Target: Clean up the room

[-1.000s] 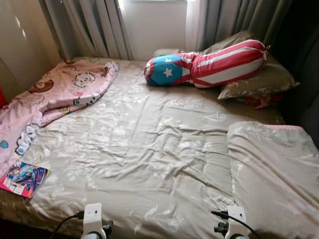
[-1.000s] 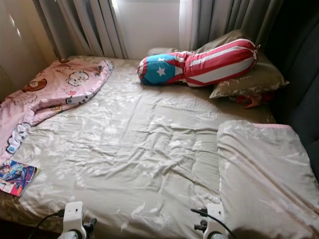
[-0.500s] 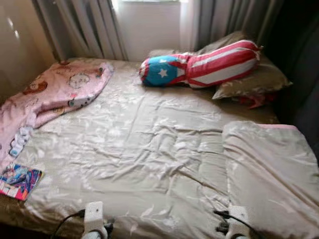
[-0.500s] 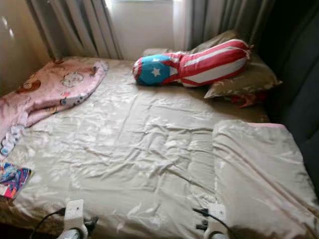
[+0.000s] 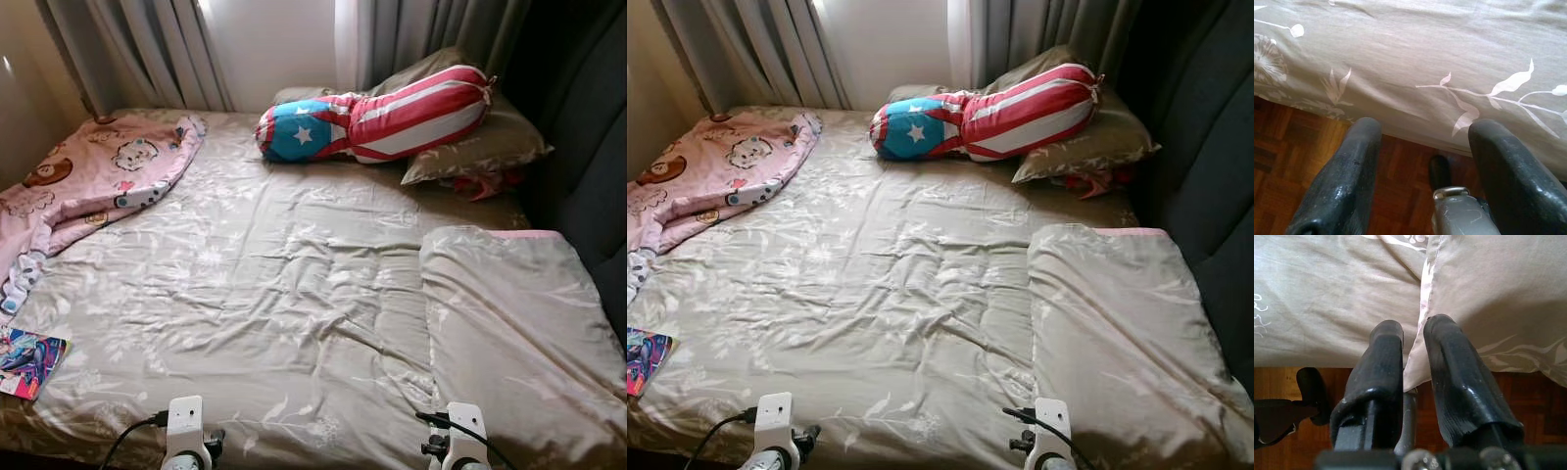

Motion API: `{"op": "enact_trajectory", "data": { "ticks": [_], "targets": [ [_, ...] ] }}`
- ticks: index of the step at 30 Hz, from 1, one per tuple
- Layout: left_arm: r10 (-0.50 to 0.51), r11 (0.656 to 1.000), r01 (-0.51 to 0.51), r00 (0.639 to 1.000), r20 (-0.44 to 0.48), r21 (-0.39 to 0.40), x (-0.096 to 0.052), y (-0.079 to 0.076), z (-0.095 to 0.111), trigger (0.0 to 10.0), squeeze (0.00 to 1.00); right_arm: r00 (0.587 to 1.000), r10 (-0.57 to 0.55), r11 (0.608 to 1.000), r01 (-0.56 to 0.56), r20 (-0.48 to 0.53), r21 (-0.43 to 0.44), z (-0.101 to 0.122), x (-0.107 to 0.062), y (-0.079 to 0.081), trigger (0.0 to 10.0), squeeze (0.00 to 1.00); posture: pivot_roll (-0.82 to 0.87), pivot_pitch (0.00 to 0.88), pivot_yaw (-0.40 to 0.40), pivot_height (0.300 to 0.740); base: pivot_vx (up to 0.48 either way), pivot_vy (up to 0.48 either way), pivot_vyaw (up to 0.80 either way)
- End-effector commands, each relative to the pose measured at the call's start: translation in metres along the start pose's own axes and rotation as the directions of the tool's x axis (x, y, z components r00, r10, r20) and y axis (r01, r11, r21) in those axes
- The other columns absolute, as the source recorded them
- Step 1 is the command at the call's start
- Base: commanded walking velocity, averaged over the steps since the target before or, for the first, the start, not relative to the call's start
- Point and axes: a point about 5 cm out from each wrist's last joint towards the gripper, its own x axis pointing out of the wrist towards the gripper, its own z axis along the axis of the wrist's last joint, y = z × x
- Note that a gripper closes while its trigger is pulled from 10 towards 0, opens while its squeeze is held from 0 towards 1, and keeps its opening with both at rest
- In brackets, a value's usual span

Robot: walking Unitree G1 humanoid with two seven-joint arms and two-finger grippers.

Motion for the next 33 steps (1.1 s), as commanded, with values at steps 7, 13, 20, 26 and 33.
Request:
{"op": "enact_trajectory", "data": {
  "ticks": [7,13,20,26,33],
  "targets": [
    [0.013,1.000,-0.013,1.000,-0.018,-0.002,-0.0005,0.0048,-0.0028,10.0,0.00,1.000,0.008,1.000,-0.008,-0.004,0.001,-0.0003,0.0002,0.0025,10.0,0.00,-0.07,0.052,0.032,0.740,0.000,0.452,0.00],
    [0.013,1.000,-0.013,1.000,-0.018,-0.002,-0.0005,0.0051,-0.0027,10.0,0.00,1.000,0.020,0.999,-0.020,0.005,-0.032,0.0013,0.0003,0.0029,10.0,0.00,-0.07,0.052,0.032,0.740,0.000,0.480,0.13],
    [0.013,1.000,-0.013,1.000,-0.018,-0.003,-0.0005,0.0052,-0.0028,10.0,0.00,1.000,0.007,1.000,-0.007,0.001,0.013,-0.0004,0.0001,0.0029,10.0,0.00,-0.07,0.053,0.032,0.740,0.000,0.480,0.34],
    [0.014,1.000,-0.014,1.000,-0.018,-0.003,-0.0005,0.0055,-0.0027,10.0,0.00,1.000,0.011,1.000,-0.011,-0.003,0.008,-0.0006,0.0002,0.0032,10.0,0.00,-0.07,0.055,0.032,0.740,0.000,0.480,0.00],
    [0.014,1.000,-0.014,1.000,-0.018,-0.002,-0.0004,0.0056,-0.0027,10.0,0.00,1.000,0.011,1.000,-0.011,-0.003,0.011,-0.0006,0.0002,0.0033,10.0,0.00,-0.07,0.055,0.034,0.740,0.000,0.480,0.00]
  ]
}}
